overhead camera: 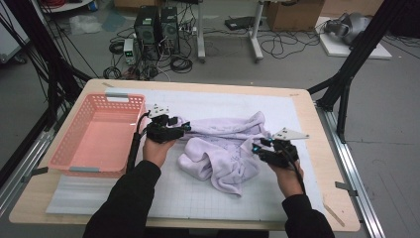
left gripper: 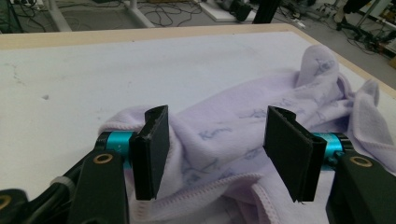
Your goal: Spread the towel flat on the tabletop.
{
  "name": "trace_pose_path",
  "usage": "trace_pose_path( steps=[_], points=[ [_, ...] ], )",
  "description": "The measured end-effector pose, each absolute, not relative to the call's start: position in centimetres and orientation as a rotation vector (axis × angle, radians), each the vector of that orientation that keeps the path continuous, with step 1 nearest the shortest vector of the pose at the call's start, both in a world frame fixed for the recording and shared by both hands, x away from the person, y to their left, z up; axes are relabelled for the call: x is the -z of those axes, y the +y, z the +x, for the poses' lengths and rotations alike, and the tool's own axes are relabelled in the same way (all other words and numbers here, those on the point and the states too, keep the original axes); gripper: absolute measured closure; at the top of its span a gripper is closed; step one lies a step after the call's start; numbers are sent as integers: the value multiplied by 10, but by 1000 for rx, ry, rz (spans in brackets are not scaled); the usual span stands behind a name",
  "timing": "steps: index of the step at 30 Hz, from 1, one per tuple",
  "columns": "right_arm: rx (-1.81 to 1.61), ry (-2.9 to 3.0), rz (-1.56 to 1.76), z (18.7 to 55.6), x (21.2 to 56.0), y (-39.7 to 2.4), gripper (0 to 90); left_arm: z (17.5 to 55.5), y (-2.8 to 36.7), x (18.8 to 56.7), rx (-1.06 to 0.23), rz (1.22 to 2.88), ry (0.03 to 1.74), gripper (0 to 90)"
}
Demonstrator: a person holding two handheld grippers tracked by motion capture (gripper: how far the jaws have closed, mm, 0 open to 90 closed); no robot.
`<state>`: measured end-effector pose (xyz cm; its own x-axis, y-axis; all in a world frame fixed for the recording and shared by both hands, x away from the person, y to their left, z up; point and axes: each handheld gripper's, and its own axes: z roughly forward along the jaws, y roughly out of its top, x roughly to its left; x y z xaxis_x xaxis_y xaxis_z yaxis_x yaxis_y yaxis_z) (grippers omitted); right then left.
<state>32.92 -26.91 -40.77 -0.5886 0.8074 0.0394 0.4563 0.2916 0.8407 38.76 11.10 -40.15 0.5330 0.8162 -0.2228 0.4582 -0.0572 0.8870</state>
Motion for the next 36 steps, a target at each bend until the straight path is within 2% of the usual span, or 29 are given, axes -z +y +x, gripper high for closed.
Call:
trace_pose_path(
  steps=[3,4,5,6,7,8,10,12,21,27,28,29,31,33,36],
  points=[
    [-1196,2245,1099,327,415,-256,589,383,110,405,-395,1715,1073,412],
    [-1116,2297,1083,328,423,-246,645,381,110,409,-389,1725,1071,414],
    [-1116,2297,1083,328,423,-246,645,381,110,409,-389,1725,1071,414],
    [-1092,2321,1093,329,426,-245,707,380,109,411,-380,1725,1070,414],
    [-1075,2338,1101,330,428,-245,824,380,108,412,-368,1736,1068,414],
    [-1058,2348,1104,330,429,-246,872,380,107,413,-361,1752,1063,414],
    [-1039,2305,1093,323,423,-257,887,378,104,413,-339,1761,1044,418],
    [-1033,2284,1099,319,420,-263,888,377,102,413,-334,1762,1038,422],
    [-923,2083,1342,293,417,-344,888,374,90,416,-248,1807,981,452],
    [-797,2005,1455,287,424,-366,883,373,78,422,-208,1837,968,449],
    [-807,2002,1463,287,425,-367,873,373,76,424,-201,1846,968,447],
    [-840,1979,1458,286,424,-366,774,373,71,427,-186,1871,981,433],
    [-889,1954,1436,286,420,-362,686,373,67,429,-185,1890,987,416],
    [-931,1948,1418,287,416,-357,660,373,57,437,-238,1979,1008,383],
    [-951,1965,1375,289,413,-349,646,374,50,443,-265,2030,1021,361]
  ],
)
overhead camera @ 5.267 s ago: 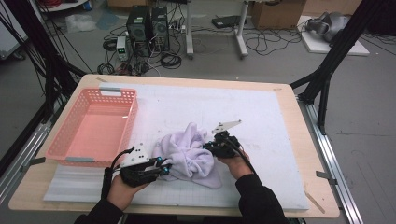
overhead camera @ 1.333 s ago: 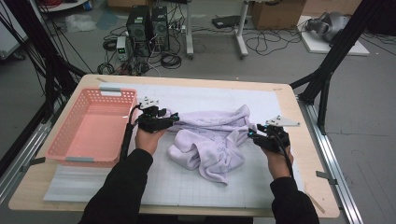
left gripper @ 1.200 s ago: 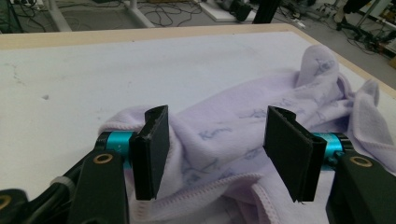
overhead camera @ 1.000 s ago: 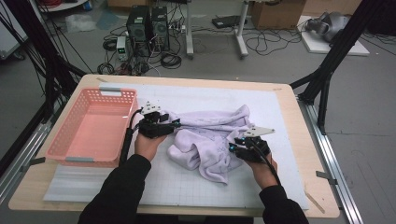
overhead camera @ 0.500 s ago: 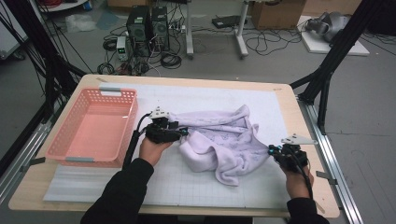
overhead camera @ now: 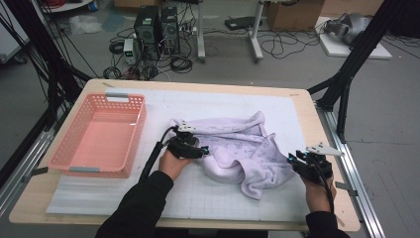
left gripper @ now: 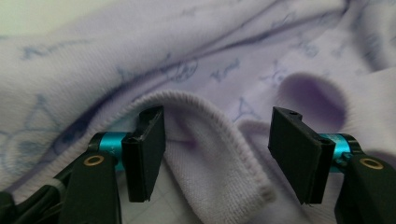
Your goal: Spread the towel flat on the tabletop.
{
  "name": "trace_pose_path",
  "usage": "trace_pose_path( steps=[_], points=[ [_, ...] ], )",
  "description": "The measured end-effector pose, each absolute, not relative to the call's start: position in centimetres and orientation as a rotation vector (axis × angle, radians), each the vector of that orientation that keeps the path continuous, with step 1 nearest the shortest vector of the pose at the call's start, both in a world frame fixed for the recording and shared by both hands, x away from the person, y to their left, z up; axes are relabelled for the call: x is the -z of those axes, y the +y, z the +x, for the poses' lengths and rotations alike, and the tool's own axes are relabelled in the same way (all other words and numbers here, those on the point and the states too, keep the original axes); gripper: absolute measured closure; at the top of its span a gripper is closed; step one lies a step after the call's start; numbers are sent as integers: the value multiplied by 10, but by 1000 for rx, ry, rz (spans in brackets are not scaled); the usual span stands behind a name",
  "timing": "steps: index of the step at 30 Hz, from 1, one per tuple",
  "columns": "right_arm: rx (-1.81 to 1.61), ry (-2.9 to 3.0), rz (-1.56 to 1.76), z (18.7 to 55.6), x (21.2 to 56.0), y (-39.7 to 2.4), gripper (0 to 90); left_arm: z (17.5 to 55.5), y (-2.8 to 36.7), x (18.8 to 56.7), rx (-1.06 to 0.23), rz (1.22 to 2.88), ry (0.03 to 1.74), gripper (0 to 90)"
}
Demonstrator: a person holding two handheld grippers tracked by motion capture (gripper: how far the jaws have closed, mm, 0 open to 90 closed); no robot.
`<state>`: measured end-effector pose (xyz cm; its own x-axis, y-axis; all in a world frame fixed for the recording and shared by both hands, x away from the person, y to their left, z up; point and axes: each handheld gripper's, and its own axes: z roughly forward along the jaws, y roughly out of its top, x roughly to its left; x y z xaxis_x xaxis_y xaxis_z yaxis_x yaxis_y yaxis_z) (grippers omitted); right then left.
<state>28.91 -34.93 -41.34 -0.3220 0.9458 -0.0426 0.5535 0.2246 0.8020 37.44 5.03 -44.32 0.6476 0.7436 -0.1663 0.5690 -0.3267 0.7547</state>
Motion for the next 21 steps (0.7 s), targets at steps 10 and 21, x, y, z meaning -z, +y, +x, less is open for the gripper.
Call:
trace_pose_path(
  steps=[10,21],
  points=[
    [-1006,2035,1302,300,418,-326,627,389,70,439,-461,2035,1118,868],
    [-1079,2076,1307,310,423,-315,618,426,110,436,-675,1818,1309,865]
  ],
)
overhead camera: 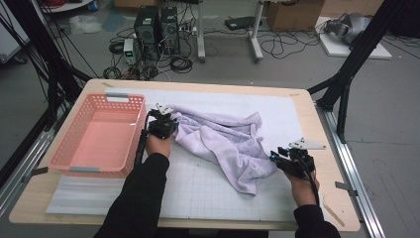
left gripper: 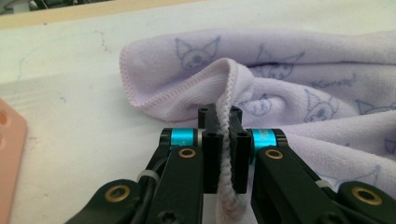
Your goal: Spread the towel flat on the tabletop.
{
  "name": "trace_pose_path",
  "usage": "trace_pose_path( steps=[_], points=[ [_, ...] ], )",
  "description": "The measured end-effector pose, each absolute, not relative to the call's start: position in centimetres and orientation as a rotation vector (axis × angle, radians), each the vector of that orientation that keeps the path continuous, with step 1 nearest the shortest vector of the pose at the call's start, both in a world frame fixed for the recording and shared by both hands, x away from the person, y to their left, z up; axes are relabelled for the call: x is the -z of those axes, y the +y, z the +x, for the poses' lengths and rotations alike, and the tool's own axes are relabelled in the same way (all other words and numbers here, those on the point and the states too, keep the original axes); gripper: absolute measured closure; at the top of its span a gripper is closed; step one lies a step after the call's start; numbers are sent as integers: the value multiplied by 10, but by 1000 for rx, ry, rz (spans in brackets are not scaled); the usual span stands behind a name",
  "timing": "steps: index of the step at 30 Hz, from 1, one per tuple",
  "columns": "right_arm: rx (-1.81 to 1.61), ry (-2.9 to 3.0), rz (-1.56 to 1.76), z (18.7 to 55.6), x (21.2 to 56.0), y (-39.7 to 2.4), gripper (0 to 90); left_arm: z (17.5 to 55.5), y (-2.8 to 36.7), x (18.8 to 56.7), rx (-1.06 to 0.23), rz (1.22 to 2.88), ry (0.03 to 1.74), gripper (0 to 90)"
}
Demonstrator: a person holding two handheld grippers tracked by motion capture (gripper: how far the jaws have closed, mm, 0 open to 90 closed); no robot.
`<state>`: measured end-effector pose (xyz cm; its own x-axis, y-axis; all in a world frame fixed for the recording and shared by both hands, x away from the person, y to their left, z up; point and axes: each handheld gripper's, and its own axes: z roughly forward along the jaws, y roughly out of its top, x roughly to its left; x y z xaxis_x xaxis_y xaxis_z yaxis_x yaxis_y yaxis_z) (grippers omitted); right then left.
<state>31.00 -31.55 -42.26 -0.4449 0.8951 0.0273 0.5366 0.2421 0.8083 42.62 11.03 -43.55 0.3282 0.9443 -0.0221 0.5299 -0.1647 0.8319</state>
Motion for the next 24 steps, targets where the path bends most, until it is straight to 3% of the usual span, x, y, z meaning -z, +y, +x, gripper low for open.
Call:
trace_pose_path(
  steps=[3,4,5,9,15,20,21,22,24],
  points=[
    [-1093,2095,1311,313,425,-310,603,426,110,437,-671,1812,1295,817],
    [-1118,2103,1307,318,426,-306,575,426,110,436,-679,1795,1301,569],
    [-1126,2106,1312,321,426,-304,561,424,110,431,-676,1757,1301,493],
    [-1148,2099,1322,329,424,-299,536,417,107,420,-655,1728,1249,456],
    [-1183,2099,1302,342,416,-281,493,408,89,417,-432,1736,1128,452],
    [-1085,2200,1319,356,429,-269,462,404,70,421,-335,1766,1058,447],
    [-1055,2221,1323,358,433,-267,472,403,66,422,-320,1779,1048,443],
    [-999,2253,1334,362,439,-265,554,403,62,423,-308,1794,1035,441],
    [-988,2261,1339,363,442,-265,588,403,54,425,-276,1814,1012,441]
  ],
)
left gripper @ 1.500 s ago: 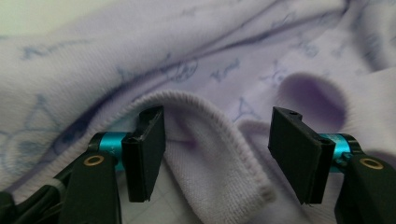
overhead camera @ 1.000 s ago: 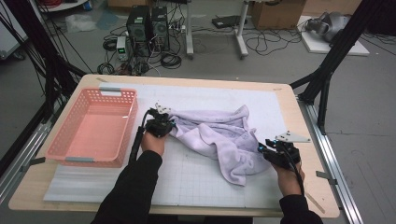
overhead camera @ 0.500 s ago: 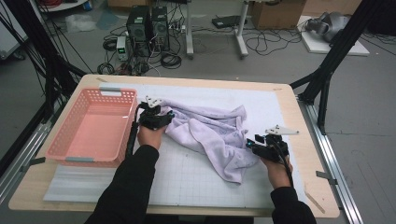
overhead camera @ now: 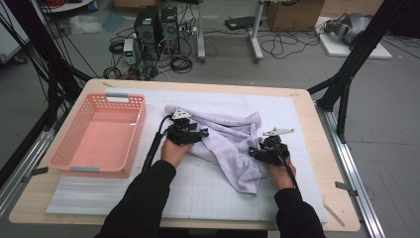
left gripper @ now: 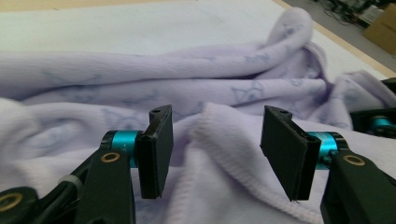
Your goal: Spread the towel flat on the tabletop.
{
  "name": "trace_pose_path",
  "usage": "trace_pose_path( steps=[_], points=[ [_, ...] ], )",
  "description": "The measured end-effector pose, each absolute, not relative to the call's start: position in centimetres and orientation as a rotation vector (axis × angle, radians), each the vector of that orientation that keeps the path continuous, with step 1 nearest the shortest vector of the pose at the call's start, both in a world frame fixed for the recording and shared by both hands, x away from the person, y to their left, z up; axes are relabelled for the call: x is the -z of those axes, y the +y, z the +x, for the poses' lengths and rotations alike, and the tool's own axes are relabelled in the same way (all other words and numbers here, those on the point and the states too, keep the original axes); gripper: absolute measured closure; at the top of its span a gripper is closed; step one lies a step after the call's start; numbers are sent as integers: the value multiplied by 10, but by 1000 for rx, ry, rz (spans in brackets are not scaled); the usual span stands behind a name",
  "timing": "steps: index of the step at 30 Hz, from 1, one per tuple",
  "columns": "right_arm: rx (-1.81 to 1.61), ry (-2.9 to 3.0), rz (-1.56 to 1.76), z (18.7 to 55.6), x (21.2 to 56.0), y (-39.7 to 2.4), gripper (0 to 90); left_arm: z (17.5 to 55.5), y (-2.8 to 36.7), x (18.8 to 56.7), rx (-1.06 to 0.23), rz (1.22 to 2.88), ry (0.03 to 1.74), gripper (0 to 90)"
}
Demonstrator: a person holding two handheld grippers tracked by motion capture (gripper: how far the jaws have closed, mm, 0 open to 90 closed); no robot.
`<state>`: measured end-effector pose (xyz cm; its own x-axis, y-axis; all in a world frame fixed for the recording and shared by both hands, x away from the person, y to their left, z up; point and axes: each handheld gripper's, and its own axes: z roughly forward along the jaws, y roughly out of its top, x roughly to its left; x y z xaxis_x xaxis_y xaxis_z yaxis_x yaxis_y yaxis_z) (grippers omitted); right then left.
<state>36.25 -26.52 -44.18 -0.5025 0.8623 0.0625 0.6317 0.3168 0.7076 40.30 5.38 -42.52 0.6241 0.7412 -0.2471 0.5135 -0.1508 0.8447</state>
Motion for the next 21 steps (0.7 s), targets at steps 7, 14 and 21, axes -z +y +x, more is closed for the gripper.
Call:
trace_pose_path(
  steps=[7,14,21],
  points=[
    [-975,2290,1273,360,441,-262,848,404,29,435,-291,2006,949,762],
    [-935,2244,1272,361,439,-268,867,391,34,423,-323,2030,897,784],
    [-912,2177,1292,367,440,-276,871,361,63,413,-322,2034,894,793]
  ],
)
